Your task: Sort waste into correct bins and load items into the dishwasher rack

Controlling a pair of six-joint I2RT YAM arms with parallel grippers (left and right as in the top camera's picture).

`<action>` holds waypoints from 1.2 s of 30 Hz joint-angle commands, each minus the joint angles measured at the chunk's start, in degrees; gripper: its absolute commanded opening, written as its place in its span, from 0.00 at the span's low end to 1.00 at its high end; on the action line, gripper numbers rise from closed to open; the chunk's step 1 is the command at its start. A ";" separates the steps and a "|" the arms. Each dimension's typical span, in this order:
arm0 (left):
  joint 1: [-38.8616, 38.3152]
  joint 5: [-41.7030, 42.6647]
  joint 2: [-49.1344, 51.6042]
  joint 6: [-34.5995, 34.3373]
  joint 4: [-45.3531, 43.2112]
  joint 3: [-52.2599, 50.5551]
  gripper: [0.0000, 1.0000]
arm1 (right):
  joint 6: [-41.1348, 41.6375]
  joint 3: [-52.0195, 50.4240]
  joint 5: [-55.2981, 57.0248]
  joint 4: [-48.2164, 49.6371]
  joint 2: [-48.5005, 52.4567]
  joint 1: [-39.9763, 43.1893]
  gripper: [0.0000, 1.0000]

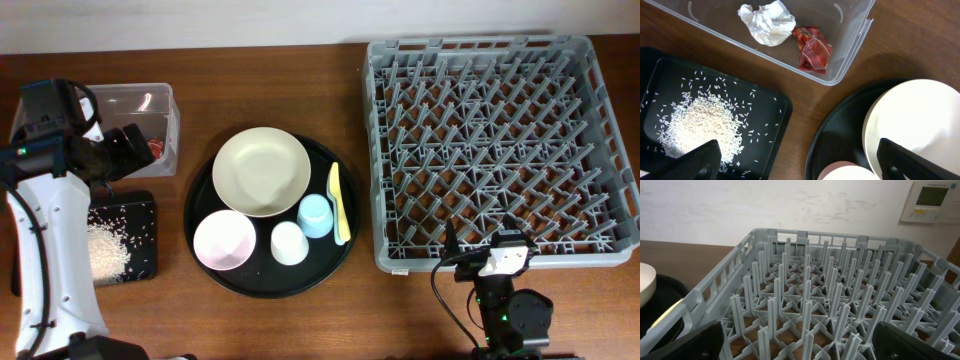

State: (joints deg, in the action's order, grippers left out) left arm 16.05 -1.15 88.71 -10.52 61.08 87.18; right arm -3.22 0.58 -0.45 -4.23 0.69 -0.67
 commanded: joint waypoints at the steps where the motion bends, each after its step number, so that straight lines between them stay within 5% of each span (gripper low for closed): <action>1: 0.15 -0.35 -0.92 -0.09 0.11 0.79 0.99 | 0.74 -0.26 -2.86 1.03 -0.37 0.35 0.98; 7: 0.15 -0.35 -0.92 -0.09 0.11 0.79 0.99 | 5.44 4.72 -10.99 3.74 -0.33 0.35 0.98; 12: 0.15 -0.35 -0.92 -0.09 0.11 0.79 0.99 | 5.42 23.28 -11.89 -5.86 8.76 0.35 0.98; 21: 0.15 -0.35 -0.92 -0.09 0.11 0.79 0.99 | 7.17 77.26 -30.64 -34.49 51.54 0.31 0.98; 26: 0.15 -0.35 -0.92 -0.09 0.11 0.79 0.99 | 9.73 94.33 -36.02 -52.70 72.15 -2.86 0.98; 32: 0.15 -0.35 -0.92 -0.09 0.11 0.79 0.99 | 9.66 95.32 -34.51 -53.96 87.73 -18.43 0.98; 36: 0.15 -0.35 -0.92 -0.09 0.11 0.79 0.99 | 9.57 95.23 -17.88 -53.02 95.10 -30.77 0.98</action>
State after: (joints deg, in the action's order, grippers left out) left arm 16.05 -1.13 88.71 -10.50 61.14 87.26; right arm 6.26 94.76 -26.79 -58.28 93.12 -26.55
